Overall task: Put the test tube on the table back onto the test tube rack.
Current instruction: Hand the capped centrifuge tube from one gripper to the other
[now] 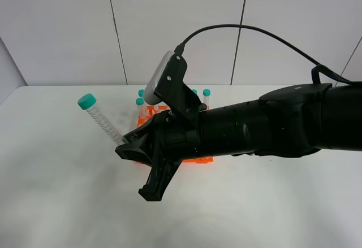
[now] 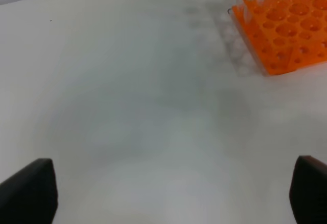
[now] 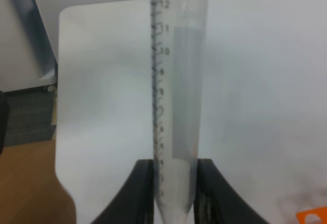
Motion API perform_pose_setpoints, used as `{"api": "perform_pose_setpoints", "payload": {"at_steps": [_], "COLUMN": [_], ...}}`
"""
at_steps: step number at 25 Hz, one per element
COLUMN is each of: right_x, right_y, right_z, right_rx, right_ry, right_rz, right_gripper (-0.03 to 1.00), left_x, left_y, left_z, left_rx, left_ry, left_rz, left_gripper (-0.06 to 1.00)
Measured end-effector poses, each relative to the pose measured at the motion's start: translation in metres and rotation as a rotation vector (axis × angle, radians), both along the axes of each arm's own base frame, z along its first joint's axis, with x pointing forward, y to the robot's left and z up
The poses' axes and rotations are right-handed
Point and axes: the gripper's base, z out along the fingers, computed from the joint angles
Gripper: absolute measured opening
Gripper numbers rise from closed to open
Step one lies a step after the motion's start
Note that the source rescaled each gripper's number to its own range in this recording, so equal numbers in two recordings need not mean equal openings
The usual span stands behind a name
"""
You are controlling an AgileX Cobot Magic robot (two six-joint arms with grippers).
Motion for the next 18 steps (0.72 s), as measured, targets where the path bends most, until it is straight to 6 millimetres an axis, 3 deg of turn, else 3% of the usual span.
{"api": "perform_pose_setpoints", "payload": {"at_steps": [10, 18], "right_x": [-0.0015, -0.0015], "right_y": [0.0008, 0.0008], "right_z": [0.0007, 0.0007], "right_rx": [0.01, 0.01], "right_ry": [0.004, 0.004], "right_rz": [0.018, 0.018], "right_gripper": [0.02, 0.02], "left_x": [-0.0004, -0.0025], "left_y": [0.0, -0.0005], "left_z": [0.0009, 0.007], "left_rx": [0.0, -0.032], "left_ry": [-0.003, -0.053], "left_rz": [-0.002, -0.188], "left_gripper": [1.0, 1.0]}}
